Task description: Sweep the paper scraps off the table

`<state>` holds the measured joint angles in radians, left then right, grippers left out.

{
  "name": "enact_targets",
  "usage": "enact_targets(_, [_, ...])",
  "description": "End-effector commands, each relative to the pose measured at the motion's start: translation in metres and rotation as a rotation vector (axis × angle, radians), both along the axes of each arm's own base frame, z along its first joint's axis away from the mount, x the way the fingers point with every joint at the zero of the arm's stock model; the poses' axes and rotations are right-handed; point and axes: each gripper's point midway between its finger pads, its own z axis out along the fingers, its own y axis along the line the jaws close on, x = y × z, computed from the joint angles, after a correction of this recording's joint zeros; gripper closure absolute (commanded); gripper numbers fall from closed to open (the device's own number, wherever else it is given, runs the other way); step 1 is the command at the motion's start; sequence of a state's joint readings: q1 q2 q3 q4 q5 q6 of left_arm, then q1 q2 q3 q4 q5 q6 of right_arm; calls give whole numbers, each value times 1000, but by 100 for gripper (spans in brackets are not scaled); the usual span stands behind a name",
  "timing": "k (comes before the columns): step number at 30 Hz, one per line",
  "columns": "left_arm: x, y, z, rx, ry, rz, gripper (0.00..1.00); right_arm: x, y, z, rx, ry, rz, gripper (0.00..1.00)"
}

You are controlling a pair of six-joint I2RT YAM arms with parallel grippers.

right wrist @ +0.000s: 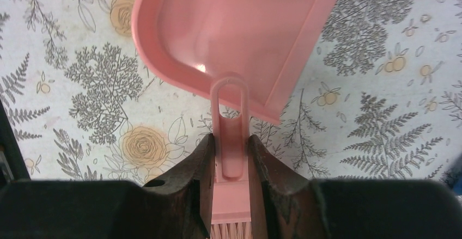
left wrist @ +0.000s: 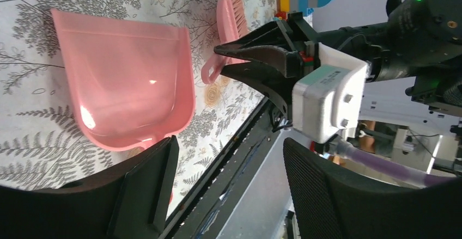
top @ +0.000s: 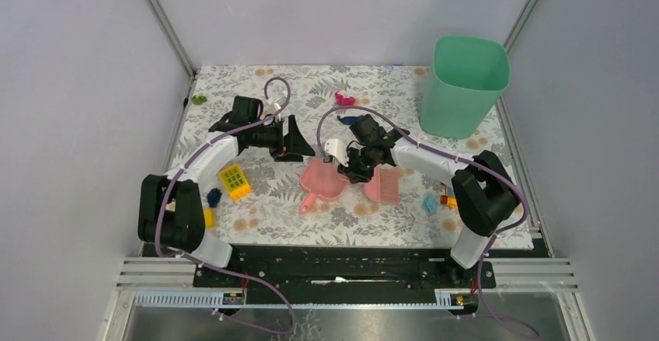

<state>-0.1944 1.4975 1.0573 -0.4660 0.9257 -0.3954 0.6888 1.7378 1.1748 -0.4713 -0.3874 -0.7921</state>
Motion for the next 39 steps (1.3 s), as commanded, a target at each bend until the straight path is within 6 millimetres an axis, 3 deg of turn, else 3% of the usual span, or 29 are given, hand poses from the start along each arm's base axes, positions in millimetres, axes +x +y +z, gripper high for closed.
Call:
enact_targets(1, [6, -12, 3, -67, 3, -27, 26, 20, 18, 42, 117, -69, -77, 91])
enact_targets(8, [7, -29, -20, -23, 37, -87, 29, 29, 16, 51, 139, -98, -133, 90])
enact_targets(21, [7, -79, -36, -50, 75, -223, 34, 30, 15, 63, 178, -111, -186, 89])
enact_targets(29, [25, -92, -49, -60, 112, -222, 52, 29, 17, 70, 200, -98, -203, 89])
enact_targets(34, [24, -99, -48, -72, 114, -244, 62, 30, 16, 69, 193, -105, -204, 89])
enact_targets(37, [21, -102, -49, -73, 114, -254, 71, 30, 16, 68, 192, -102, -205, 88])
enact_targets(39, [21, -103, -49, -73, 112, -255, 83, 30, 17, 67, 194, -93, -213, 87])
